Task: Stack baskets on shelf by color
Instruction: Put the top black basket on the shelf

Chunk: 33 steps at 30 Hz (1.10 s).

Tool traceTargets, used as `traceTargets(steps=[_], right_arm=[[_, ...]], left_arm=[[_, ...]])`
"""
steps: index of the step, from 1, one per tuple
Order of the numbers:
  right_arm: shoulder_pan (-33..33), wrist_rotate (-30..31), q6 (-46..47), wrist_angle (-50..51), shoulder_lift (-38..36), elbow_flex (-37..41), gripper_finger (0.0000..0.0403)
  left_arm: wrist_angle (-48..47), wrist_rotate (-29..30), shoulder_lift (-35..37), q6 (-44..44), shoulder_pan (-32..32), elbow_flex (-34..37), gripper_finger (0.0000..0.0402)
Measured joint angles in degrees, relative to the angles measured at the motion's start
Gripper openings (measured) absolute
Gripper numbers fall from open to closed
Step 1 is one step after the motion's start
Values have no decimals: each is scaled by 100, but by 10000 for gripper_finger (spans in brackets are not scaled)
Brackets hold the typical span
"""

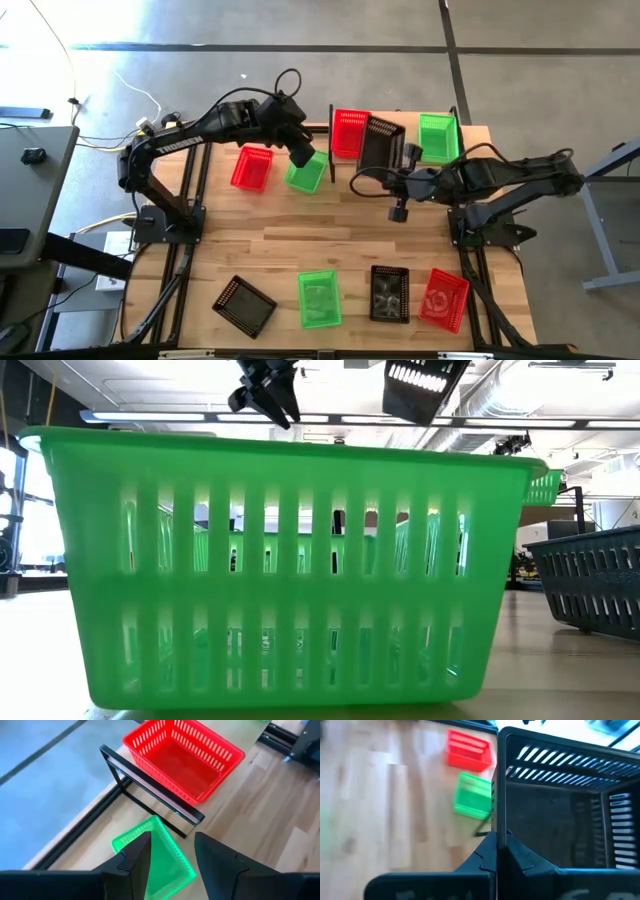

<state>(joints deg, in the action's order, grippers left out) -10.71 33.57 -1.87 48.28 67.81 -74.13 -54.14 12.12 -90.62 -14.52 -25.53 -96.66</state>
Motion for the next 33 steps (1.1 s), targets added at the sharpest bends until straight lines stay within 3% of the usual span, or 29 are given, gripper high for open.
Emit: traceTargets(steps=[5, 13, 23, 33], right_arm=[[205, 380, -620, 169, -2, 0, 0], [872, 215, -1250, 856, -2, 0, 0], [2309, -1280, -2166, 1427, -2, 0, 0], [3613, -2583, -2656, 1273, 3, 0, 0]], left_arm=[[-3, -15, 43, 224, -88, 0, 141], [-2, -31, 41, 321, -148, 2, 141], [5, -28, 38, 304, -148, 2, 141], [18, 48, 36, 223, -148, 2, 141]])
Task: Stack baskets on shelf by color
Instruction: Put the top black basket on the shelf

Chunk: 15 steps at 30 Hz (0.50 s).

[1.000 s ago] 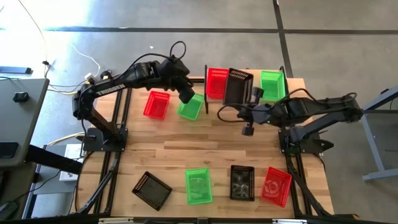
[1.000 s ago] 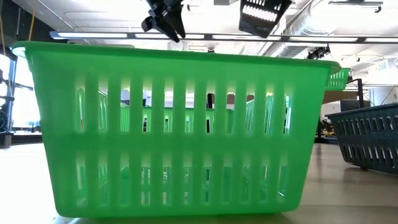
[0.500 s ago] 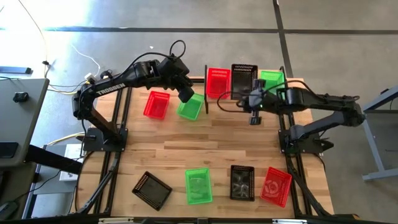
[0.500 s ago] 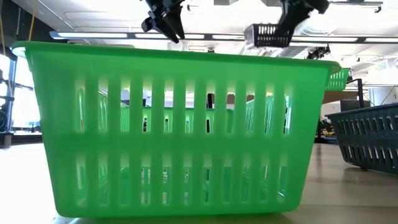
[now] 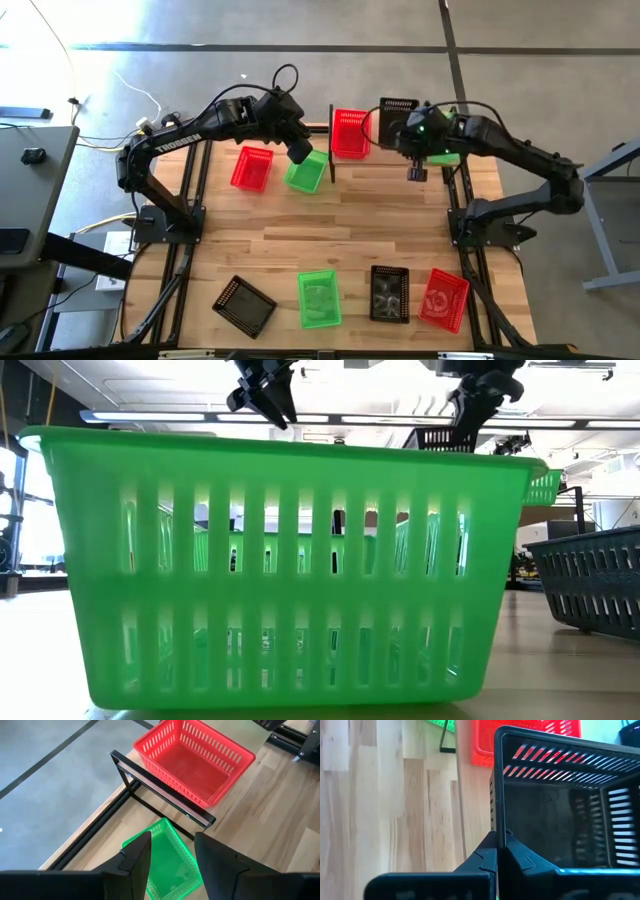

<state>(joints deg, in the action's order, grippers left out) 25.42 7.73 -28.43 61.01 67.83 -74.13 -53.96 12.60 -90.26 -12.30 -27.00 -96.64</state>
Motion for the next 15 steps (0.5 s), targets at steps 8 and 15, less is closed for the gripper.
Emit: traceTargets(steps=[8, 15], right_arm=[[286, -537, -12, 9, 206, -2, 0], [347, -581, -114, 183, 500, -2, 0]], left_arm=[[147, 0, 0, -13, 0, 0, 141], [147, 0, -2, -13, 0, 0, 141]])
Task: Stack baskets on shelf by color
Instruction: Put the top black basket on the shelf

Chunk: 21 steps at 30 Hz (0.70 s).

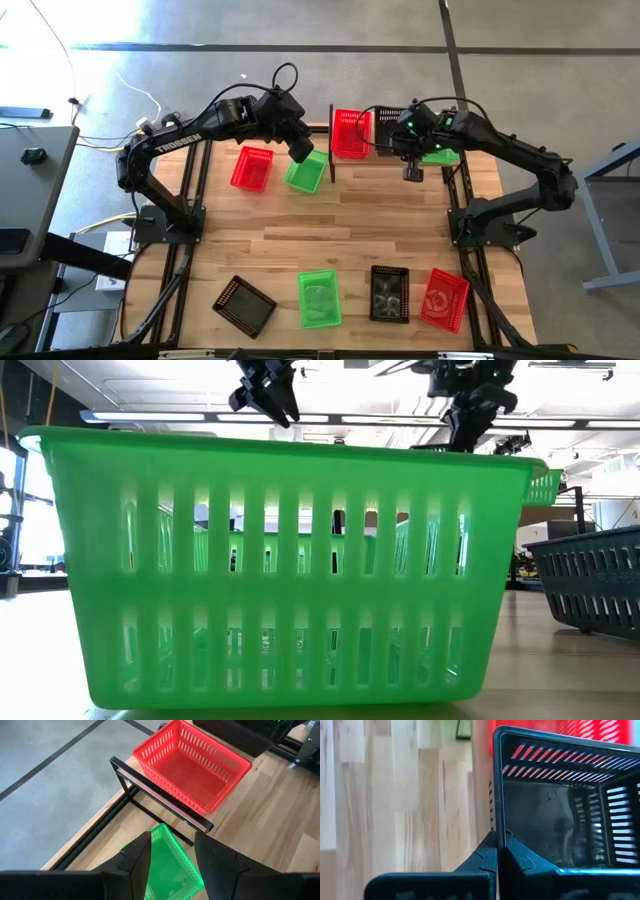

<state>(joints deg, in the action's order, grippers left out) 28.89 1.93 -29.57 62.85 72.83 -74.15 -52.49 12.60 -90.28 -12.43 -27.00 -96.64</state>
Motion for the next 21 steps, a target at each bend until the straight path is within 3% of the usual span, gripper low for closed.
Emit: traceTargets(steps=[16, 21], right_arm=[[402, -204, -241, 227, 407, 0, 0], [528, -593, -267, 227, 407, 1, 0]], left_arm=[[-2, 0, -2, 1, 0, 0, 141], [-2, 0, -2, 0, 0, 0, 141]])
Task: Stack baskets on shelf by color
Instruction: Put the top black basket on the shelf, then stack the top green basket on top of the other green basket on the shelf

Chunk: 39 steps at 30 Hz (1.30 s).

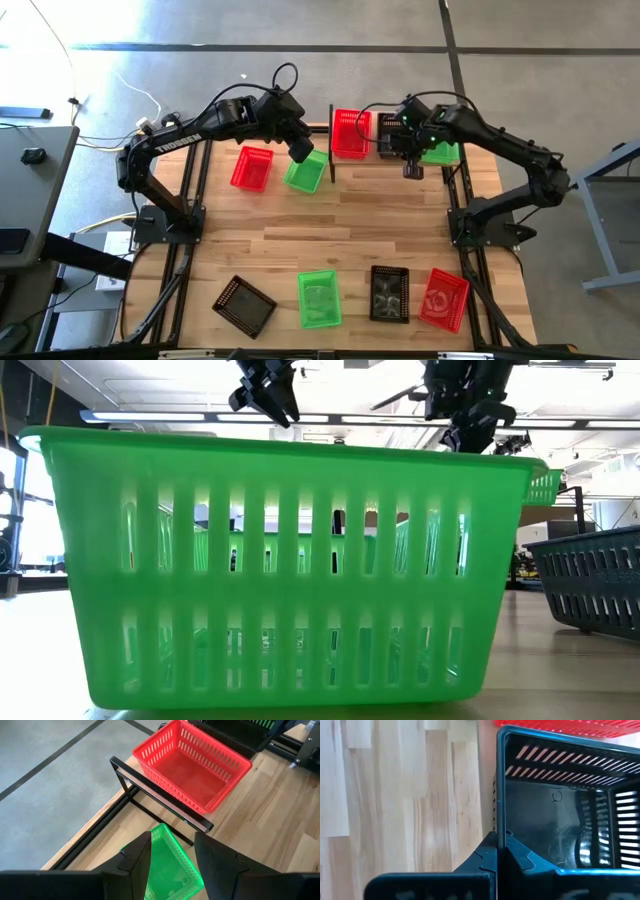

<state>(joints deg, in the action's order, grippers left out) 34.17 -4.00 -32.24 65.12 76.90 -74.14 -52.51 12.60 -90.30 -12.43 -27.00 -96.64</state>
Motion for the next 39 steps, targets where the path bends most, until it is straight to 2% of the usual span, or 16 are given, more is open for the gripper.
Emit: traceTargets(steps=[6, 12, 19, 27, 31, 39], right_arm=[[-2, -12, -172, -2, 0, -1, 6], [-2, 300, -129, -13, 0, -1, 49], [-20, 338, -106, 9, -40, -1, 85], [-261, 496, 392, 49, -332, -8, 90], [-422, 743, 823, 158, -432, -263, 90], [-982, 723, 1741, 104, -448, -803, 90]], left_arm=[[-2, 0, 0, 0, 0, 0, 141], [-2, 0, 0, 0, 0, 0, 141], [-11, -1, 0, 3, 0, 0, 141], [-184, -17, 10, 59, -29, 2, 141], [-474, -39, 157, 49, -92, 7, 141], [-1352, -39, 528, 209, -203, 4, 141]])
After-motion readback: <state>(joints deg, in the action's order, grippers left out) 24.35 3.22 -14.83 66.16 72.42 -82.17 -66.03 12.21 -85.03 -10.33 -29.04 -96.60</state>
